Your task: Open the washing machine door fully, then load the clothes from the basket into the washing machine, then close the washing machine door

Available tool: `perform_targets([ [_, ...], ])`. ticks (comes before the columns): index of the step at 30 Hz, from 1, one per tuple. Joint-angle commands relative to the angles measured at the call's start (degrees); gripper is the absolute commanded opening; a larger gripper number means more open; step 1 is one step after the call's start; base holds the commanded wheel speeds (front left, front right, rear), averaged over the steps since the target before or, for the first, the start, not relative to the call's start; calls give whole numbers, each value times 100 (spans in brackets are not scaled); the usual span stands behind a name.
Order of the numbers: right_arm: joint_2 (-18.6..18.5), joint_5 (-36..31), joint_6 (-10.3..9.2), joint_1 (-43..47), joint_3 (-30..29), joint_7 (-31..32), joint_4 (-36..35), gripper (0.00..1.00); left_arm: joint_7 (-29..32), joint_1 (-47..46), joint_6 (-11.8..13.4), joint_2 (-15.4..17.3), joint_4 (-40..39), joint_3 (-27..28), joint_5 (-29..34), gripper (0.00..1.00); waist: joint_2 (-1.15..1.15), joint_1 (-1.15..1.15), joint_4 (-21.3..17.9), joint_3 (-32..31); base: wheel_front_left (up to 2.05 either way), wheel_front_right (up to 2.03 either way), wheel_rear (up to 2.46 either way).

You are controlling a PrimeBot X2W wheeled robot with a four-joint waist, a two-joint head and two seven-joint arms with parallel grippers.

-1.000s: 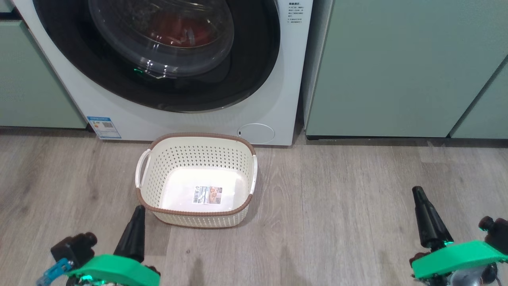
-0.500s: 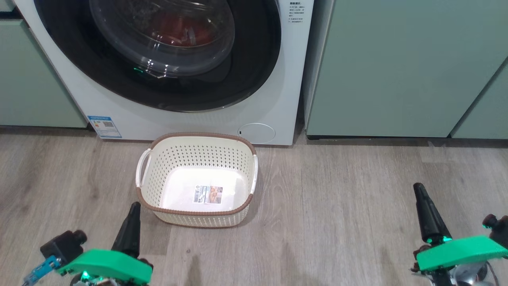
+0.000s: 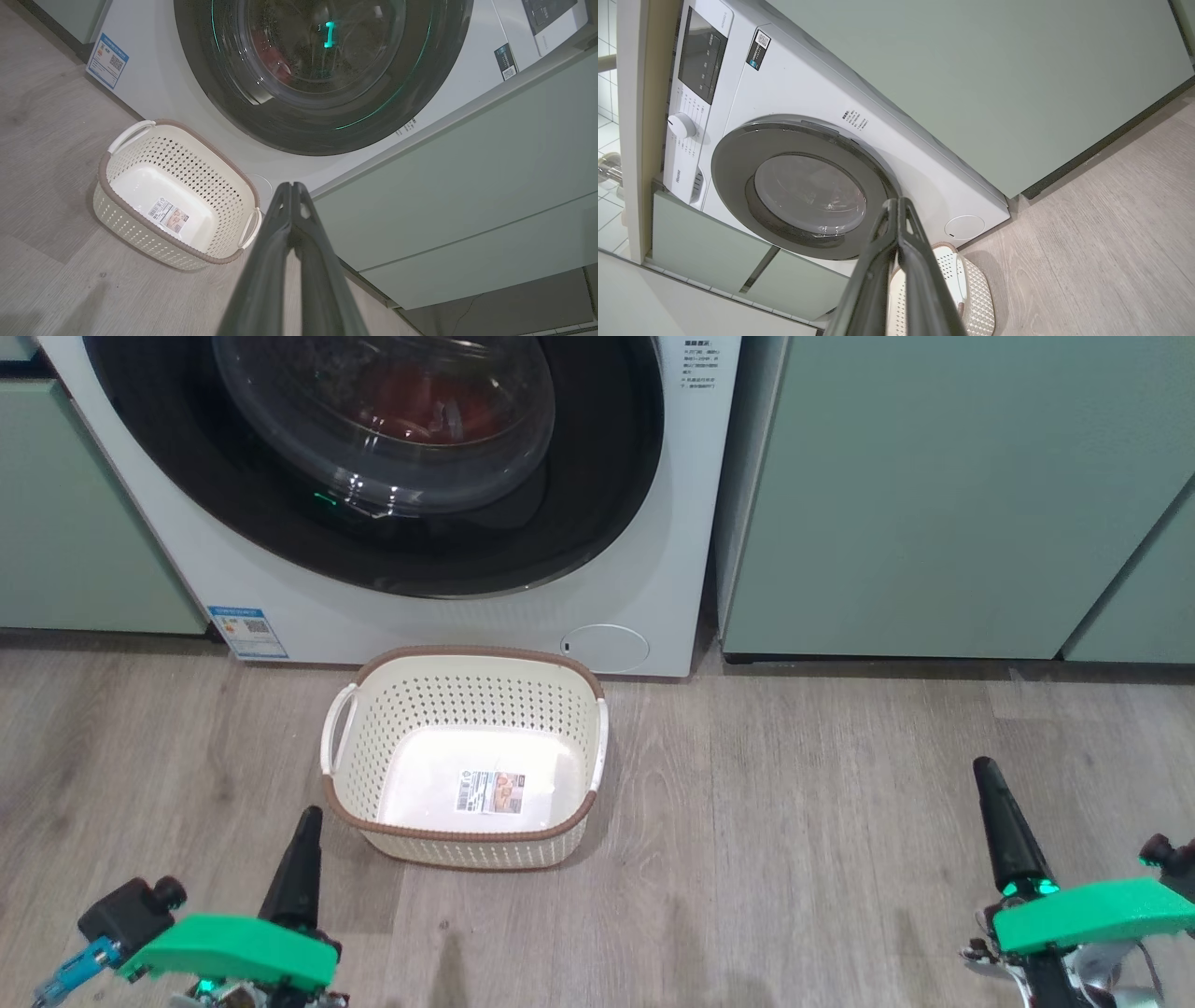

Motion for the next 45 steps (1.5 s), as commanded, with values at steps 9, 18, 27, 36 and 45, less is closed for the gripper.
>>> perform_targets([
  [9, -123, 715, -1, -414, 62, 92, 14, 0, 179, -430, -77, -2, -52, 239, -704, 0, 0, 0, 10, 4, 0, 0, 0],
  [18, -128, 1294, -1, -540, 56, 166, 174, 0, 323, -527, -121, -23, 41, 335, -1289, 0, 0, 0, 19, 8, 0, 0, 0],
  [27, -132, 1809, -1, -653, 48, 233, 318, 0, 453, -614, -160, -43, 124, 421, -1810, 0, 0, 0, 28, 12, 0, 0, 0],
  [36, -134, 2386, -1, -780, 37, 311, 479, 0, 600, -713, -205, -66, 218, 520, -2395, 0, 0, 0, 37, 16, 0, 0, 0],
  [45, -134, 3026, -1, -922, 23, 399, 659, 0, 764, -822, -254, -93, 322, 631, -3044, 0, 0, -1, 47, 20, 0, 0, 0],
])
